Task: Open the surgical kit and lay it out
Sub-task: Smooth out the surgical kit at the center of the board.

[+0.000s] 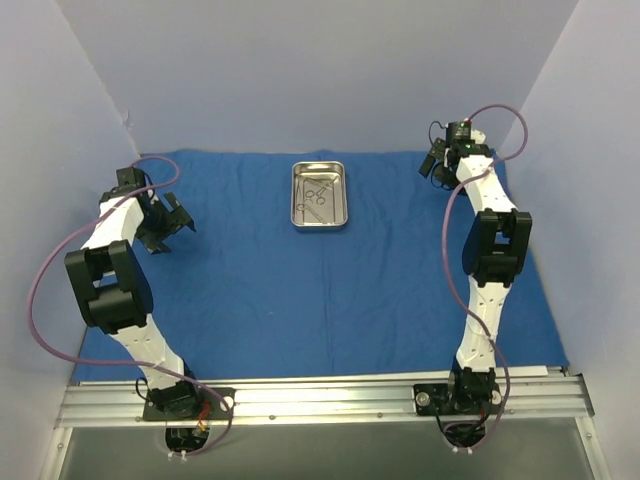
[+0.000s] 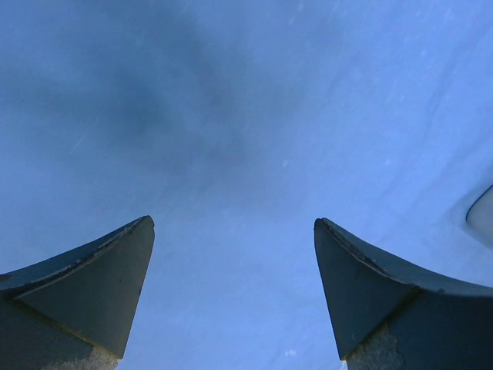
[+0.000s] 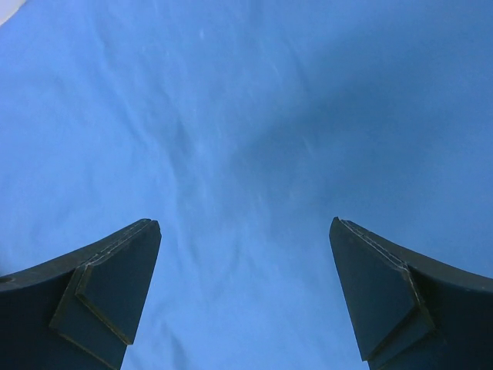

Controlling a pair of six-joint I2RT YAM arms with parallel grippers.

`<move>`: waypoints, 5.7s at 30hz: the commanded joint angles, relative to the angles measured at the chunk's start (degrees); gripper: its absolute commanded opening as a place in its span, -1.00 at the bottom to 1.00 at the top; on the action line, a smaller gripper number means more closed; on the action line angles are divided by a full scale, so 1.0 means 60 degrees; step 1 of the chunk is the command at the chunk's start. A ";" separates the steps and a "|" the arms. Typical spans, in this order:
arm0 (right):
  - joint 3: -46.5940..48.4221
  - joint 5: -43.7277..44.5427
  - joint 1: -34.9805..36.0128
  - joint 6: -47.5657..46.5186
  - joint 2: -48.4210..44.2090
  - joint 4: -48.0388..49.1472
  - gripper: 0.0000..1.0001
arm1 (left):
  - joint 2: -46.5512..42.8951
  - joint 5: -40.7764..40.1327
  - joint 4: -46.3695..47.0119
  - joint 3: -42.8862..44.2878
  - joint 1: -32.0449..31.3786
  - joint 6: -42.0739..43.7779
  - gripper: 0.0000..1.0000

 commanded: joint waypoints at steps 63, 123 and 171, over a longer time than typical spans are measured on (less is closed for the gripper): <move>0.3895 -0.1705 -0.2010 0.2122 0.3729 0.2446 0.27 | 0.3389 -0.3523 -0.1933 0.4522 -0.1479 0.0825 0.87; 0.2943 -0.0561 -0.1059 -0.1367 0.3419 -0.1615 0.69 | 0.7534 -0.2558 -0.5917 0.9968 -0.0909 0.0210 0.88; 0.1465 -0.0165 -0.1043 -0.0386 0.3962 -0.0692 0.71 | 0.9924 0.1103 -0.3458 1.2332 -0.0337 0.0078 0.93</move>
